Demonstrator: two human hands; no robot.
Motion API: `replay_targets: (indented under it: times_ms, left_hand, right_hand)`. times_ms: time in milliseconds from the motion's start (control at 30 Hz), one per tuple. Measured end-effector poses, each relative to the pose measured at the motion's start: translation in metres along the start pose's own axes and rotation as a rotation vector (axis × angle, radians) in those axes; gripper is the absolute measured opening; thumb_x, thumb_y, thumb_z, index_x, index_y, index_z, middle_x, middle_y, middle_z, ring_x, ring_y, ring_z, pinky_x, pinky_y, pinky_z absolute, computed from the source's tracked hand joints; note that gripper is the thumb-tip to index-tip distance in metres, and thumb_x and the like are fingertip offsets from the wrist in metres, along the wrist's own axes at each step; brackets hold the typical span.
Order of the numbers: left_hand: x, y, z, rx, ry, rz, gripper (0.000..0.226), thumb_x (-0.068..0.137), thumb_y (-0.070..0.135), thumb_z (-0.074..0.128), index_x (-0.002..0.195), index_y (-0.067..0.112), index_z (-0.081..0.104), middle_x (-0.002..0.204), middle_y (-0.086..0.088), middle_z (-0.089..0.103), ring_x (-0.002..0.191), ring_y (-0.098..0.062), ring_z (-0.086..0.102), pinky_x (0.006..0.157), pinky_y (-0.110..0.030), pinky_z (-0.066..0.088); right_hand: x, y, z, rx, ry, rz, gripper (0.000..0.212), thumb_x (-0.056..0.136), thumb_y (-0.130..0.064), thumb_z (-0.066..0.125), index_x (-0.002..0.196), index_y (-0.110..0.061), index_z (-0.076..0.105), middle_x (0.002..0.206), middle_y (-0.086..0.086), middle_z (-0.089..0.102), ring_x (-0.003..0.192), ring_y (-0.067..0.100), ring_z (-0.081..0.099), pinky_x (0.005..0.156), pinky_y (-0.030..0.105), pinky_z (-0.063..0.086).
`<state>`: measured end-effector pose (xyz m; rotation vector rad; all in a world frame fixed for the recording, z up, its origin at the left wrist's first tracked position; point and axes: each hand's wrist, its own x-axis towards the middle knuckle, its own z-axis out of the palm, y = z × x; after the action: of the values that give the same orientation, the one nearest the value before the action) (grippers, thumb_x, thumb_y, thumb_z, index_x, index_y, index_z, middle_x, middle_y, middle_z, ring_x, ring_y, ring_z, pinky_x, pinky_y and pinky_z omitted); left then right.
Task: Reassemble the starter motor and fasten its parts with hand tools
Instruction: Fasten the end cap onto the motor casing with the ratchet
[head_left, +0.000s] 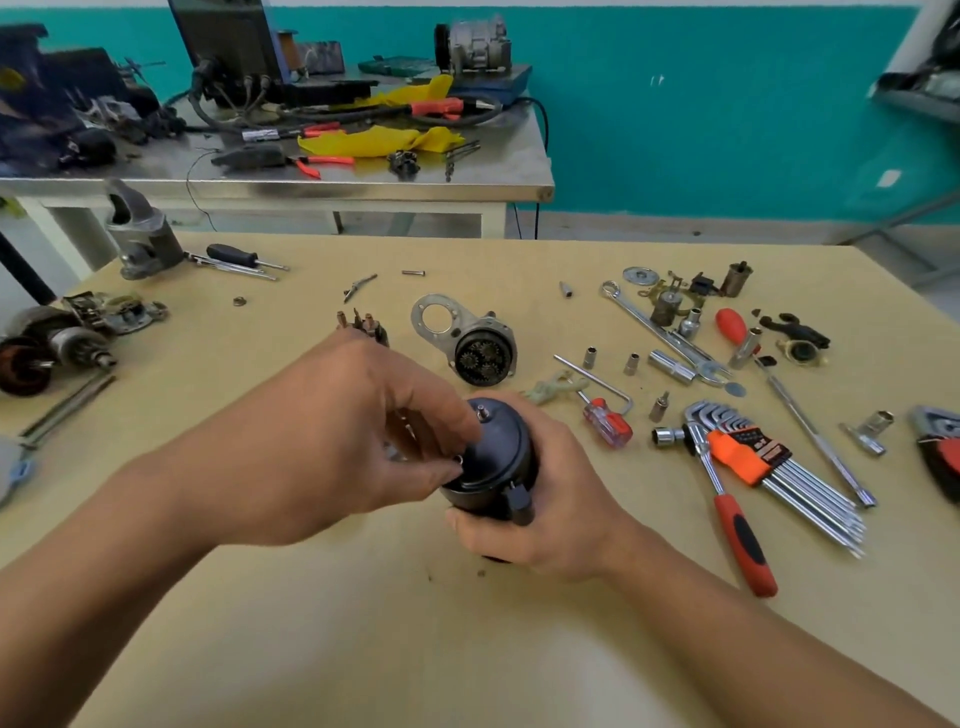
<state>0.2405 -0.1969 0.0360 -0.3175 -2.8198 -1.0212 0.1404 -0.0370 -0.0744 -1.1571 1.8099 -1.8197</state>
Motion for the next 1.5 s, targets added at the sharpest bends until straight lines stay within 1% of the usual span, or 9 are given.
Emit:
replay_targets:
  times_ms: [233, 333, 600, 933, 1067, 1200, 1300, 1433, 1500]
  left_hand:
    - [-0.003, 0.007, 0.003, 0.106, 0.042, -0.008, 0.014, 0.074, 0.011, 0.083, 0.082, 0.022, 0.080, 0.071, 0.010, 0.073, 0.066, -0.005, 0.070, 0.065, -0.028, 0.059]
    - [-0.005, 0.007, 0.008, 0.117, 0.124, -0.076, 0.012, 0.073, 0.015, 0.082, 0.079, 0.025, 0.080, 0.068, 0.017, 0.072, 0.064, 0.002, 0.068, 0.060, -0.015, 0.054]
    - [-0.018, 0.005, 0.034, -0.132, 0.410, -0.252, 0.022, 0.073, 0.015, 0.084, 0.079, 0.035, 0.078, 0.075, 0.020, 0.074, 0.069, 0.000, 0.071, 0.064, -0.015, 0.055]
    - [-0.023, -0.005, 0.037, -0.236, 0.342, -0.150, 0.047, 0.078, 0.003, 0.082, 0.105, 0.041, 0.074, 0.088, 0.018, 0.076, 0.086, 0.000, 0.072, 0.077, -0.008, 0.051]
    - [-0.025, -0.012, 0.045, -0.391, 0.350, -0.103, 0.038, 0.070, 0.029, 0.084, 0.107, 0.037, 0.075, 0.095, 0.014, 0.077, 0.095, -0.003, 0.072, 0.084, -0.016, 0.054]
    - [-0.019, -0.018, 0.061, -0.572, 0.515, -0.138, 0.034, 0.065, 0.026, 0.088, 0.097, 0.030, 0.078, 0.087, 0.004, 0.079, 0.085, -0.012, 0.075, 0.082, -0.026, 0.059]
    - [-0.015, -0.024, 0.062, -0.592, 0.533, -0.120, 0.036, 0.065, 0.023, 0.089, 0.100, 0.026, 0.079, 0.096, 0.002, 0.078, 0.084, -0.011, 0.072, 0.076, -0.023, 0.058]
    - [-0.016, -0.041, 0.052, -0.635, 0.495, -0.200, 0.031, 0.082, -0.004, 0.070, 0.099, 0.021, 0.078, 0.097, -0.004, 0.077, 0.091, -0.018, 0.073, 0.075, -0.022, 0.058]
    - [-0.017, -0.040, 0.052, -0.639, 0.443, -0.216, 0.027, 0.086, 0.001, 0.064, 0.103, 0.019, 0.074, 0.100, -0.002, 0.077, 0.094, -0.020, 0.073, 0.075, -0.026, 0.060]
  right_hand:
    - [0.001, 0.000, 0.000, 0.000, 0.005, 0.008, 0.061, 0.068, 0.007, 0.077, 0.123, -0.008, 0.055, 0.104, 0.013, 0.067, 0.094, 0.034, 0.067, 0.086, 0.054, 0.052]
    - [0.001, 0.002, 0.000, 0.002, 0.013, 0.021, 0.060, 0.069, 0.006, 0.077, 0.123, -0.007, 0.055, 0.105, 0.013, 0.067, 0.095, 0.034, 0.066, 0.086, 0.056, 0.051]
    - [0.001, 0.004, -0.001, 0.011, 0.048, 0.032, 0.059, 0.069, -0.001, 0.079, 0.122, -0.011, 0.055, 0.104, 0.007, 0.066, 0.094, 0.032, 0.065, 0.086, 0.056, 0.051]
    - [0.000, 0.003, 0.000, -0.006, 0.038, -0.003, 0.058, 0.069, 0.001, 0.077, 0.121, -0.010, 0.054, 0.101, 0.013, 0.066, 0.092, 0.039, 0.064, 0.084, 0.059, 0.048]
    - [-0.001, 0.001, -0.001, -0.016, 0.048, -0.007, 0.058, 0.069, 0.001, 0.077, 0.121, -0.008, 0.054, 0.102, 0.009, 0.068, 0.093, 0.033, 0.066, 0.086, 0.052, 0.052]
    - [-0.001, 0.001, -0.001, -0.032, 0.035, -0.010, 0.058, 0.068, 0.006, 0.078, 0.120, -0.007, 0.055, 0.102, 0.009, 0.067, 0.094, 0.033, 0.066, 0.085, 0.054, 0.051]
    - [-0.001, 0.001, -0.002, -0.058, 0.052, -0.008, 0.059, 0.067, 0.005, 0.078, 0.120, -0.010, 0.057, 0.102, 0.005, 0.069, 0.094, 0.027, 0.067, 0.084, 0.042, 0.054]
    - [-0.001, 0.001, -0.005, -0.074, 0.100, -0.011, 0.058, 0.066, -0.002, 0.081, 0.115, -0.023, 0.058, 0.103, -0.013, 0.069, 0.098, 0.007, 0.066, 0.085, 0.016, 0.048]
    - [-0.002, 0.000, -0.006, -0.080, 0.105, -0.017, 0.060, 0.066, -0.002, 0.081, 0.113, -0.029, 0.057, 0.103, -0.022, 0.068, 0.097, 0.000, 0.064, 0.084, 0.011, 0.046]
